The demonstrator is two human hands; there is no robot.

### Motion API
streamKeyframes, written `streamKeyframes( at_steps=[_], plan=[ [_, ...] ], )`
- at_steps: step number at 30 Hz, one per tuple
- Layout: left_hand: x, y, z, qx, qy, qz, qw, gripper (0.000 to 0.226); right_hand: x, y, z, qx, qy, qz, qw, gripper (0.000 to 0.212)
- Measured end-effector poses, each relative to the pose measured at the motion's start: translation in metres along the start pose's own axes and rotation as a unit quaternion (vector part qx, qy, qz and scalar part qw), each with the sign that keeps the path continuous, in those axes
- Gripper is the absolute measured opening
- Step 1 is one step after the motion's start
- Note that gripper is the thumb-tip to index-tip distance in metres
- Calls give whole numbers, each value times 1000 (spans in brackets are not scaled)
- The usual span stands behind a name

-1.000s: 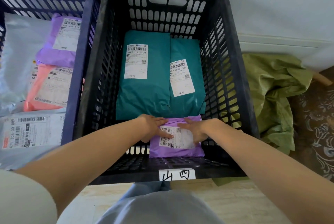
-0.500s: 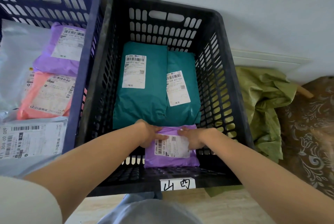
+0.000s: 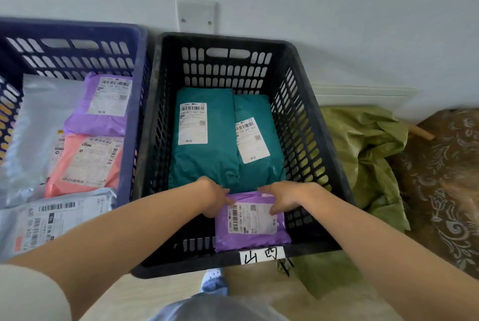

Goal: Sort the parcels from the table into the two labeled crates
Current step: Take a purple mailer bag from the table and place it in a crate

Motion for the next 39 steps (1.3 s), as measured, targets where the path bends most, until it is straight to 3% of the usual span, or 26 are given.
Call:
streamKeyframes(
  at_steps=[10, 17, 24, 27, 30, 35, 39],
  plan=[
    [-5, -46, -22, -67, -172, 100, 978, 59, -13, -30, -22, -3, 47, 131, 990, 70],
    [-8, -105, -22, -135, -203, 260, 934, 44, -10, -64, -47, -25, 129, 258, 957, 65],
    [9, -186, -20, -207, -284, 373, 859, 38, -1, -92, -87, -79, 205, 346, 912, 53],
    [23, -225, -18, -229, -360, 412, 805, 39, 4, -100, -112, -105, 229, 385, 888, 49],
    [44, -259, -14, -247, -448, 414, 753, 41, 7, -109, -143, -137, 223, 416, 871, 45],
    [85, -305, -16, -291, -478, 425, 711, 36, 6, -119, -207, -195, 246, 450, 836, 44],
    [123, -337, -29, -328, -508, 432, 669, 38, 3, -113, -265, -236, 261, 433, 830, 43]
  ],
)
Point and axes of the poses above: each hand's wrist, its own y-axis towards the middle knuckle, its own x-axis out of the palm, z = x × y, the point moved 3 cm from there along y, towards the middle knuckle, and after that the axes turned 13 degrees about -x, right-handed, at the moved point
